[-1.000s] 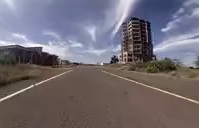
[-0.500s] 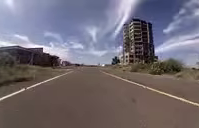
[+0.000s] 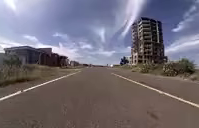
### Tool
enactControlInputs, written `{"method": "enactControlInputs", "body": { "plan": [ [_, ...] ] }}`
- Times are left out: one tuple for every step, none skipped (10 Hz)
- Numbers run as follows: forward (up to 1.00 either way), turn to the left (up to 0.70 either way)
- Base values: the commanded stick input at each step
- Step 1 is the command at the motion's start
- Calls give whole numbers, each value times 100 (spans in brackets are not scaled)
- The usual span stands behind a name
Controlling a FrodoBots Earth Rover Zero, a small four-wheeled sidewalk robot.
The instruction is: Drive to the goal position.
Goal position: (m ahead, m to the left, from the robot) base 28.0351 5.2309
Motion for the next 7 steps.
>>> {"method": "enactControlInputs", "body": {
  "plan": [
    [100,0],
    [100,0],
    [100,0],
    [100,0],
    [100,0],
    [100,0],
    [100,0]
  ]
}}
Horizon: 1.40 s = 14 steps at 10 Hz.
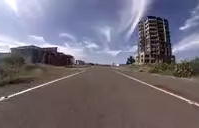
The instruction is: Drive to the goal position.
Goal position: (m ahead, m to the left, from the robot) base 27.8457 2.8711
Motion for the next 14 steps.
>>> {"method": "enactControlInputs", "body": {
  "plan": [
    [100,0],
    [100,0],
    [100,0],
    [100,0],
    [100,0],
    [100,0],
    [100,0],
    [100,0],
    [100,0],
    [100,0],
    [100,0],
    [100,0],
    [100,0],
    [100,0]
  ]
}}
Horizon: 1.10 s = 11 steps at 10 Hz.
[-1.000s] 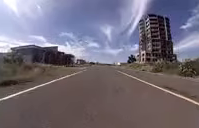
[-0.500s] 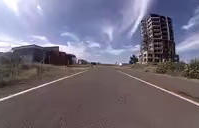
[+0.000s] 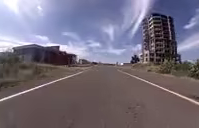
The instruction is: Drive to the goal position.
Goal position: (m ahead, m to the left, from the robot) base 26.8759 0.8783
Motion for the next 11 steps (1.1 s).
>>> {"method": "enactControlInputs", "body": {
  "plan": [
    [100,0],
    [100,0],
    [100,0],
    [100,0],
    [100,0],
    [100,0],
    [100,0],
    [100,0],
    [100,0],
    [100,0],
    [100,0]
  ]
}}
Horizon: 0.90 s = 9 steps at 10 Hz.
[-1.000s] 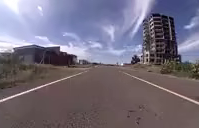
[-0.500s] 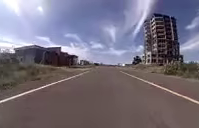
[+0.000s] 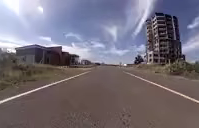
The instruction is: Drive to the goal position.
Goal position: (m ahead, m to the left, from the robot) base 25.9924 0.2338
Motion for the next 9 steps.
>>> {"method": "enactControlInputs", "body": {
  "plan": [
    [100,0],
    [100,0],
    [100,0],
    [100,0],
    [100,0],
    [100,0],
    [100,0],
    [100,0],
    [100,0]
  ]
}}
